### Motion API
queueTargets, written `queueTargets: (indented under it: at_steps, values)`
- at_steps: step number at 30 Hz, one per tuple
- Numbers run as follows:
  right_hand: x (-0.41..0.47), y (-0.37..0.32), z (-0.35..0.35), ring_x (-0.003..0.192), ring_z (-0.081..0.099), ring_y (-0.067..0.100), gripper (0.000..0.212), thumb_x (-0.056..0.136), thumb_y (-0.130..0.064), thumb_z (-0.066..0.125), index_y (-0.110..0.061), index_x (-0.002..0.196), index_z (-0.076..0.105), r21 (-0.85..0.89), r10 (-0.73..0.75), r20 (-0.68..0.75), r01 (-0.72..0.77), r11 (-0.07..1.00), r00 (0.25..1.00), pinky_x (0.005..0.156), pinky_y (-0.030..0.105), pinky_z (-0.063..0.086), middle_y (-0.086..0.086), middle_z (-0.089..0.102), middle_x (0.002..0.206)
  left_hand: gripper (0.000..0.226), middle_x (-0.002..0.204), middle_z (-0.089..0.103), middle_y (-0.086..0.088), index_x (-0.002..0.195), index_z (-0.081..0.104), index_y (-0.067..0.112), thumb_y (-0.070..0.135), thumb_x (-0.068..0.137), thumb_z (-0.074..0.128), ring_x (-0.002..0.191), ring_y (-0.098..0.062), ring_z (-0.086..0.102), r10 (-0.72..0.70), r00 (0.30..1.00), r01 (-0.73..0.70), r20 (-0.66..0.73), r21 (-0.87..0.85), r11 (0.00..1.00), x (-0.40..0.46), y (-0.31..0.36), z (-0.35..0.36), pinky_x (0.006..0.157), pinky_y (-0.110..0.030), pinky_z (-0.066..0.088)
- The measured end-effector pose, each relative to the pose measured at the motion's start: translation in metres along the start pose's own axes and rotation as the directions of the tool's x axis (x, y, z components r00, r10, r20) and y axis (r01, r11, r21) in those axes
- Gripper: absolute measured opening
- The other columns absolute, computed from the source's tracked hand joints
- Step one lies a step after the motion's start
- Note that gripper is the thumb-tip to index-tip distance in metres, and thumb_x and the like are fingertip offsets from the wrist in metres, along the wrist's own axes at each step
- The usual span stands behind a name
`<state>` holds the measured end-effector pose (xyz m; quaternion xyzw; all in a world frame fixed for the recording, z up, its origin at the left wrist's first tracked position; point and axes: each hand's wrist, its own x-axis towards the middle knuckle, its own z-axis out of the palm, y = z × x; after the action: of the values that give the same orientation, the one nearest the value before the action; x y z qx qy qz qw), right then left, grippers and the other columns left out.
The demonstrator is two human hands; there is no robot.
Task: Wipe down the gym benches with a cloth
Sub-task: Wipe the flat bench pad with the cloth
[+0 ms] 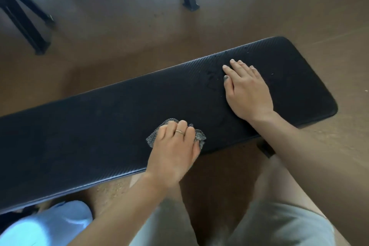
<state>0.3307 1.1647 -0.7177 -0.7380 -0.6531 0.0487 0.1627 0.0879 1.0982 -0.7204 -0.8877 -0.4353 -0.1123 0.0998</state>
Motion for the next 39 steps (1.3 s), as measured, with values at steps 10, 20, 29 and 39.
queueTargets:
  at_steps: [10,20,29,39]
  values:
    - [0.005,0.001,0.0,0.15,0.037,0.019,0.052,0.107,-0.034,0.028,-0.018,0.147,0.055,0.039,0.03,-0.061,-0.028,0.999,0.998,0.126,0.039,0.024,0.004,0.048,0.157,0.019,0.102,0.058,-0.002,0.1,0.056,0.018,0.036,0.101,0.05,0.093,-0.024,0.054,0.101,0.993,-0.086,0.065,-0.203,0.975,0.069,0.07,0.008,0.084,-0.04,0.043]
    - [0.012,0.066,-0.023,0.159,0.009,0.015,0.056,0.107,-0.05,0.018,-0.038,0.161,0.024,-0.127,0.025,0.134,-0.008,0.992,0.991,0.128,0.05,0.004,-0.004,0.015,0.172,0.026,0.121,0.053,-0.01,0.113,0.051,0.014,0.034,0.108,0.035,0.107,-0.032,0.049,-0.106,0.968,0.121,0.228,-0.054,0.991,0.137,0.021,0.026,0.093,-0.045,0.037]
    - [0.069,0.131,-0.032,0.158,0.0,0.013,0.057,0.104,-0.054,0.017,-0.044,0.16,0.018,-0.058,0.026,0.176,-0.016,0.998,0.984,0.121,0.051,0.025,-0.009,0.008,0.172,0.029,0.13,0.052,-0.013,0.115,0.049,0.012,0.033,0.109,0.031,0.113,-0.036,0.047,-0.286,0.944,0.289,0.163,0.006,0.957,0.226,0.082,0.058,0.093,-0.045,0.034]
    - [0.062,0.138,-0.04,0.159,-0.002,0.02,0.054,0.108,-0.044,0.02,-0.037,0.162,0.021,0.037,-0.072,0.207,0.066,0.997,0.976,0.122,0.054,0.023,-0.002,0.008,0.173,0.033,0.101,0.056,-0.01,0.104,0.056,0.009,0.034,0.104,0.034,0.09,-0.033,0.051,-0.4,0.909,0.395,0.117,0.065,0.916,0.146,0.162,0.024,0.078,-0.047,0.043]
